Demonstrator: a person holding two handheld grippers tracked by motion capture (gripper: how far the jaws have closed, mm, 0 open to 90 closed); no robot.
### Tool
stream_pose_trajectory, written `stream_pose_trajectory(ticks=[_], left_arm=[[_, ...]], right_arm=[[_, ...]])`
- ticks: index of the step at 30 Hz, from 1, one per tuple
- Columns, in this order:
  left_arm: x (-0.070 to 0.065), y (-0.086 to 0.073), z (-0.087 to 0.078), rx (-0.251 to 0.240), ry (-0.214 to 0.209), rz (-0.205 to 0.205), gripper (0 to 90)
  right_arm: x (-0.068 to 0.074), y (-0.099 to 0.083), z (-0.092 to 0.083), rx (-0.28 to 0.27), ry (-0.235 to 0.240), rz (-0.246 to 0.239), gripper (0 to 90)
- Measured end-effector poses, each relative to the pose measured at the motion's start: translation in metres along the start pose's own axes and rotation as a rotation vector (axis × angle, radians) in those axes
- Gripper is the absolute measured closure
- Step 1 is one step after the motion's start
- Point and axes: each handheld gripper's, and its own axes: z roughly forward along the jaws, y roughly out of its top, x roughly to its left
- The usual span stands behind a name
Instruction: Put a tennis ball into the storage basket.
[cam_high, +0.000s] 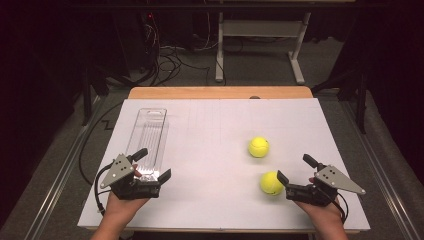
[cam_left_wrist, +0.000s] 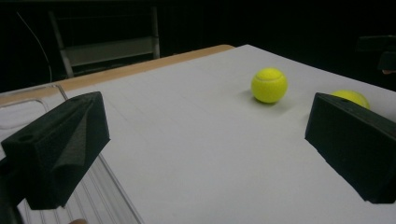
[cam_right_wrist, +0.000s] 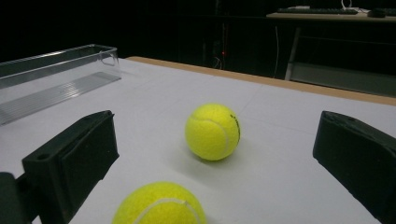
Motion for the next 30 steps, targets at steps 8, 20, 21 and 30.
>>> stream_pose_trajectory(ticks=[8,20,21,30], left_arm=[[-0.018,0.018,0.020,0.044,-0.039,0.016,0.2],[-0.028,-0.006,0.038,0.136,-0.063,0.050,0.3],[-0.029,-0.007,0.039,0.145,-0.068,0.050,0.3],[-0.030,-0.013,0.046,0.191,-0.075,0.050,0.3]], right_arm=[[0.000,0.000,0.001,0.002,0.002,0.003,0.2],[0.000,-0.001,0.001,0.005,0.002,0.001,0.2],[0.000,-0.001,0.001,0.007,0.003,0.000,0.2],[0.000,-0.001,0.000,0.004,0.008,0.000,0.2]])
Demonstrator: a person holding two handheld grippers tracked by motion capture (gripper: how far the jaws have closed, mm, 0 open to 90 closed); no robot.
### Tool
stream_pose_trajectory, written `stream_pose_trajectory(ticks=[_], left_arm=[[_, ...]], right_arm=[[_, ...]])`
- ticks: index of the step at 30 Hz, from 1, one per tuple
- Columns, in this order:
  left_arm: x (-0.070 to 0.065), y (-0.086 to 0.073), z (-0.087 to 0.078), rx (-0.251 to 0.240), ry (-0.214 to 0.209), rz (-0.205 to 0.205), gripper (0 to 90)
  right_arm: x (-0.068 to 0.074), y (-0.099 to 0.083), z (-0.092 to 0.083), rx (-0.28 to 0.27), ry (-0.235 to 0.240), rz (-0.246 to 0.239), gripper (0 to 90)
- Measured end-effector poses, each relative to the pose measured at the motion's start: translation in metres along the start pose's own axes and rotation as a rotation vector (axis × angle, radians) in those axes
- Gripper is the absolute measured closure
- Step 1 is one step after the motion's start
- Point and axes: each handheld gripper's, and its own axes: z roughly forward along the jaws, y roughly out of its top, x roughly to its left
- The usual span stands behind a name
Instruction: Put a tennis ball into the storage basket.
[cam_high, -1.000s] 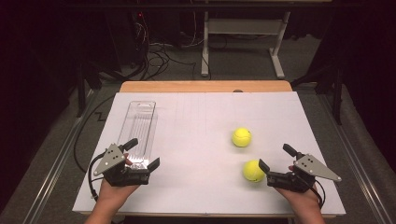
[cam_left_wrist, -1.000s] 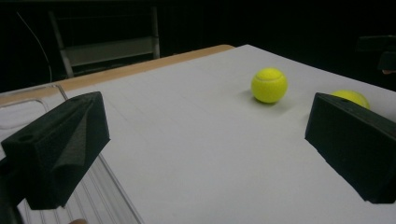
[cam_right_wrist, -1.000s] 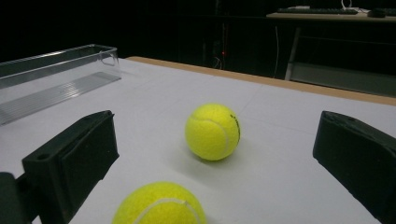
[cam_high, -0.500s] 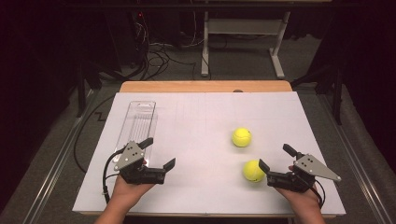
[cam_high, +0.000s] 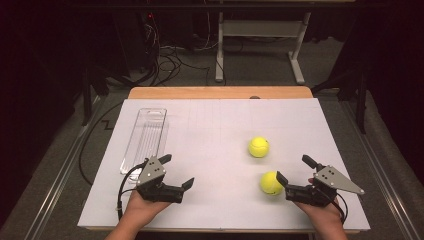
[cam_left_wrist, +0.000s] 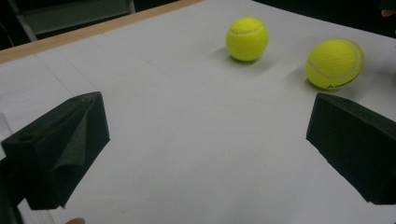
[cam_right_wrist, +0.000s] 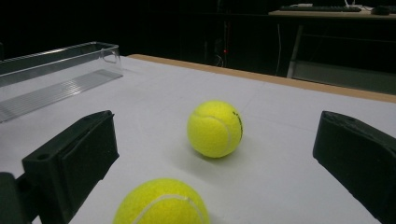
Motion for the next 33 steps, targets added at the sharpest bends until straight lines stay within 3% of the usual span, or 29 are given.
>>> stream_pose_trajectory(ticks=[15,25,33], left_arm=[[-0.004,-0.006,0.012,0.104,-0.008,0.037,0.7],[-0.010,-0.009,0.020,0.204,-0.014,0.059,0.6],[-0.011,-0.008,0.024,0.288,-0.040,0.037,0.7]], right_arm=[[-0.001,-0.002,0.001,0.012,0.006,0.007,0.3],[0.000,-0.004,0.001,0.021,0.010,0.015,0.2],[0.002,-0.006,0.002,0.038,0.024,0.021,0.3]])
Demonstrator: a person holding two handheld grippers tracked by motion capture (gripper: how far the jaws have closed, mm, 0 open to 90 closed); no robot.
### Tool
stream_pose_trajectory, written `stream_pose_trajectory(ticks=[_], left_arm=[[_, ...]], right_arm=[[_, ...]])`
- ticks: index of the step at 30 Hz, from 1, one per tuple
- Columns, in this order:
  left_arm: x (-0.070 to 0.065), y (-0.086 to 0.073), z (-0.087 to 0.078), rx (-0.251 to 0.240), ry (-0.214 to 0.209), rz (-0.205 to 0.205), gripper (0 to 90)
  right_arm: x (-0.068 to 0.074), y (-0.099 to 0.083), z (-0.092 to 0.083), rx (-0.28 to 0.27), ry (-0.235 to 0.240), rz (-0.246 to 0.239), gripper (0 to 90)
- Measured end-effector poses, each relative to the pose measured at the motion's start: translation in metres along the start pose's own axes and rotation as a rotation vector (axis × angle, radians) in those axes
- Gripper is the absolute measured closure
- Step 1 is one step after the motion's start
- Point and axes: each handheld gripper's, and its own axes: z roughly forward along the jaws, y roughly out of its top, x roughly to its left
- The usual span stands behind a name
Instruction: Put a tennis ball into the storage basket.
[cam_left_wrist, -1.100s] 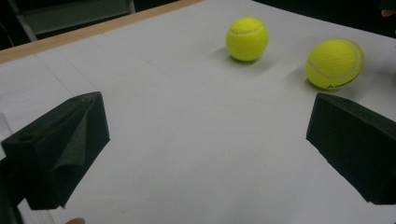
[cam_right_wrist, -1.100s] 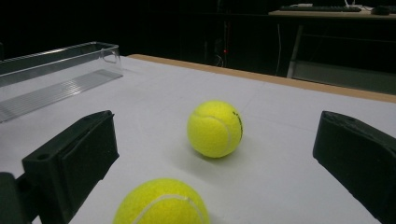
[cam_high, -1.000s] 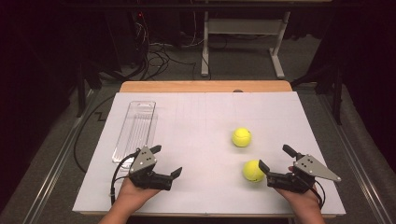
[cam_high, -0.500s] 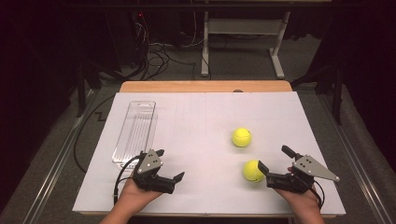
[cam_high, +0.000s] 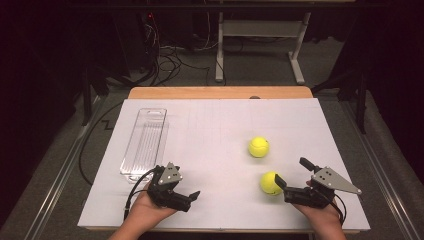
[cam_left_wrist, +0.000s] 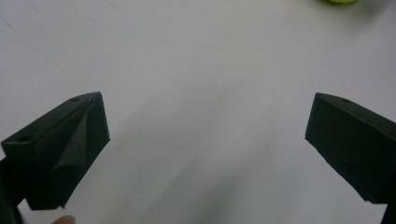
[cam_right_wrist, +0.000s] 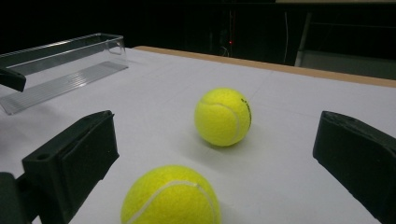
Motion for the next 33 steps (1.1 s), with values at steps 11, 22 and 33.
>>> stream_pose_trajectory(ticks=[11,22,33], left_arm=[[0.002,0.001,0.000,0.042,-0.022,-0.014,1.1],[0.002,0.001,-0.001,0.041,-0.036,-0.021,0.2],[0.006,0.002,-0.002,0.054,-0.049,-0.038,0.7]], right_arm=[[0.010,-0.002,0.005,0.052,0.029,-0.030,0.3],[0.017,-0.005,0.013,0.158,0.043,-0.029,0.2],[0.019,-0.010,0.022,0.273,0.051,-0.018,0.2]])
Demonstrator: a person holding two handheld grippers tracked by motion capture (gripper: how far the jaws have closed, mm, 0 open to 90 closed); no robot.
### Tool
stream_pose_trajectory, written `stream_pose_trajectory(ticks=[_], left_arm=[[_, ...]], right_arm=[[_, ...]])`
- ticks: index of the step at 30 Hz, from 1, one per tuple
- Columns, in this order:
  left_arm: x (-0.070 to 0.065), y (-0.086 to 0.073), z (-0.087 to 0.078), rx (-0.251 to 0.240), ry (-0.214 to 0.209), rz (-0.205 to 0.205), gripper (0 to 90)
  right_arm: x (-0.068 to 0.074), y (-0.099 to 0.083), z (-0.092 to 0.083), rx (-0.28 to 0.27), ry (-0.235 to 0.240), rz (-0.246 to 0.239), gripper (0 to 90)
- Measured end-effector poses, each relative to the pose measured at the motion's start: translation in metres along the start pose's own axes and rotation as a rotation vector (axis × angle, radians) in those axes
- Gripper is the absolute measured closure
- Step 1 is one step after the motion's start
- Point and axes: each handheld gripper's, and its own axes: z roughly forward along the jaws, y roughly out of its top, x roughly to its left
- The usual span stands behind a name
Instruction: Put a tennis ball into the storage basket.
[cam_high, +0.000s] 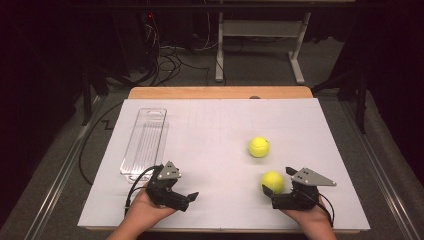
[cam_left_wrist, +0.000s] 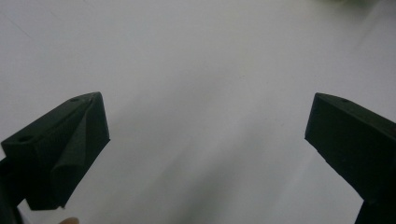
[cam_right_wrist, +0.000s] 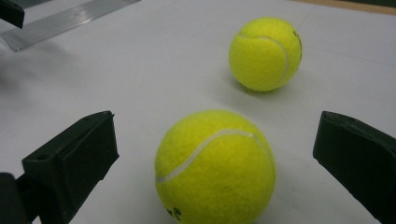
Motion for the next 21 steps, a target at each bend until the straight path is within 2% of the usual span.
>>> stream_pose_trajectory(ticks=[13,21], left_arm=[[-0.0039,-0.0010,0.0027,0.004,0.016,0.024,0.5],[-0.0042,-0.0010,0.0031,0.001,0.014,0.025,0.2]], right_arm=[[-0.0015,-0.0052,0.0078,0.091,0.004,0.034,3.0],[-0.0034,-0.0066,0.0089,0.106,0.019,0.053,8.8]])
